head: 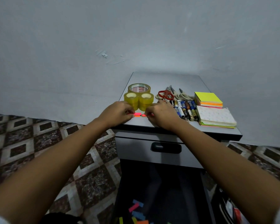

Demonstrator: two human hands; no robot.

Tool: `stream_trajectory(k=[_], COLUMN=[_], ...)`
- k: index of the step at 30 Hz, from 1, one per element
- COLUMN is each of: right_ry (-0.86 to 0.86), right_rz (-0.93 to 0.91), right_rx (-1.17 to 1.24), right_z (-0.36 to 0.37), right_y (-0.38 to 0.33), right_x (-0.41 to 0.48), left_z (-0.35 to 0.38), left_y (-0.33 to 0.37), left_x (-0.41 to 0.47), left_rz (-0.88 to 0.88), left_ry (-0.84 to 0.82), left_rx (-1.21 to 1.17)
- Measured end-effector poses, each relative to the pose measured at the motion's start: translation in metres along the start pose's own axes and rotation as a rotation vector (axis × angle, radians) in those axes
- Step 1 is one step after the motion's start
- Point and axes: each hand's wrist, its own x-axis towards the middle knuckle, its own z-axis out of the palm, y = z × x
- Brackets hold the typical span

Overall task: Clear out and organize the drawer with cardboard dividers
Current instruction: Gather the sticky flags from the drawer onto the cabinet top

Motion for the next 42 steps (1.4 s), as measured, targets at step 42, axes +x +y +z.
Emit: stream_trajectory(k=[42], right_ry=[-0.679], right_rz=[0.199], right_rx=[0.190], right_z=[0.220], right_y=[-0.014], right_x=[-0.260], left_z=[0.247], left_y=[0.041], left_x=[-0.177], left_rz=[-0.148], left_ry=[-0.804], left_rx=[-0.151])
